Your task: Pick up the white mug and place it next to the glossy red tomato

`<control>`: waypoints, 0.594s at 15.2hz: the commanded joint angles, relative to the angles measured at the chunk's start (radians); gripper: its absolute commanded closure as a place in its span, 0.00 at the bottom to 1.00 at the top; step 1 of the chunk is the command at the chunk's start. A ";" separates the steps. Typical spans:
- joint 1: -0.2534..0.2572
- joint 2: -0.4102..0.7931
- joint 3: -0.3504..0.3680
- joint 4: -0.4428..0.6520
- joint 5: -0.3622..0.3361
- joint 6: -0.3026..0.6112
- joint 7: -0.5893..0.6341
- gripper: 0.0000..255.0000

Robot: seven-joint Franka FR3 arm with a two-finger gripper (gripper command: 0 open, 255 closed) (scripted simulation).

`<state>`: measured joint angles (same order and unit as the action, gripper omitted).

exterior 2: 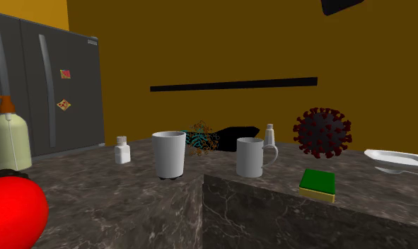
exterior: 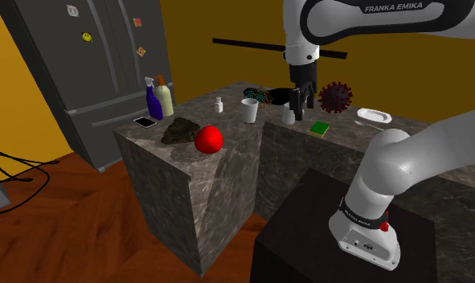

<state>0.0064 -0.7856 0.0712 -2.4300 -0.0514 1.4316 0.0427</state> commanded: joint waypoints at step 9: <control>-0.060 0.093 -0.180 -0.020 -0.136 0.166 -0.201 0.00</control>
<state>-0.0466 -0.7119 -0.0864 -2.4501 -0.1709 1.5706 -0.1323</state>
